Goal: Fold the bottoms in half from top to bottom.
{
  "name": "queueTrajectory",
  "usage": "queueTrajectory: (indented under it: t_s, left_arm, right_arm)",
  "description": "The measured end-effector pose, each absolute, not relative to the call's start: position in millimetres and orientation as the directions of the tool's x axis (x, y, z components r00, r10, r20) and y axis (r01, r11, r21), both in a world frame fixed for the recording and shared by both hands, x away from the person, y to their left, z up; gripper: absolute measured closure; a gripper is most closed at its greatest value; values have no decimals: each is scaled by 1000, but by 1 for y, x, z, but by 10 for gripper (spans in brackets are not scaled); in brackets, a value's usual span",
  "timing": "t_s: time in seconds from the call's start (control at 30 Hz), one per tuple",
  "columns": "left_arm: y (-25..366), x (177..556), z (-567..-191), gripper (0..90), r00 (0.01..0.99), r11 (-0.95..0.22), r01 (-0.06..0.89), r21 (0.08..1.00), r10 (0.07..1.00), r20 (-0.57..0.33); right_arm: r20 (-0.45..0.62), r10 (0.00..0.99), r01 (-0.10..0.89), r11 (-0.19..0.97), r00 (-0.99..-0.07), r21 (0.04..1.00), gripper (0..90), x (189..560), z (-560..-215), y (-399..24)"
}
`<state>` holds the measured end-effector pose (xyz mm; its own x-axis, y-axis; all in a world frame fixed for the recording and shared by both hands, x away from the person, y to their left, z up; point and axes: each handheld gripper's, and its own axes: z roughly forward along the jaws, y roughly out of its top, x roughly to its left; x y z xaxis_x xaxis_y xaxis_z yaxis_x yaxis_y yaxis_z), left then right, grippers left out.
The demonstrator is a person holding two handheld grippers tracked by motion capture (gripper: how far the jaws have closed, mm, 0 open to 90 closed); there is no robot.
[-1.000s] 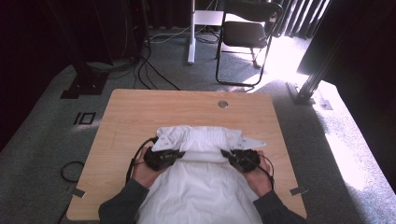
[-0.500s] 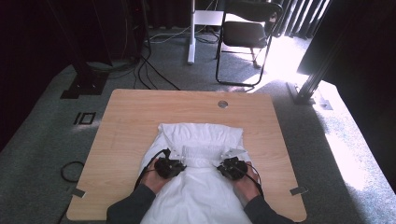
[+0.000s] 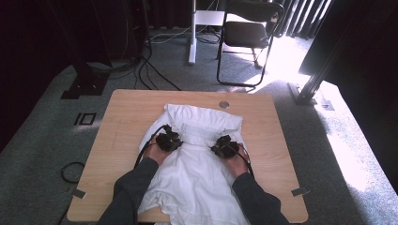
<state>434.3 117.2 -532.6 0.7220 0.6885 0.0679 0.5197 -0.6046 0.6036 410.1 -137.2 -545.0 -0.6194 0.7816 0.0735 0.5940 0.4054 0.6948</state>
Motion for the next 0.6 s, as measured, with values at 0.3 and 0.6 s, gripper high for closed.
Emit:
queueTrajectory:
  t_s: [0.3, 0.6]
  left_arm:
    - [113, 433, -533, 869, 719, -594, 516, 617, 692, 65]
    - [124, 415, -499, 880, 717, -528, 450, 720, 695, 61]
  right_arm:
    - [66, 810, 619, 390, -583, 682, 829, 448, -541, -142]
    - [49, 787, 535, 371, -615, 759, 842, 426, -511, -153]
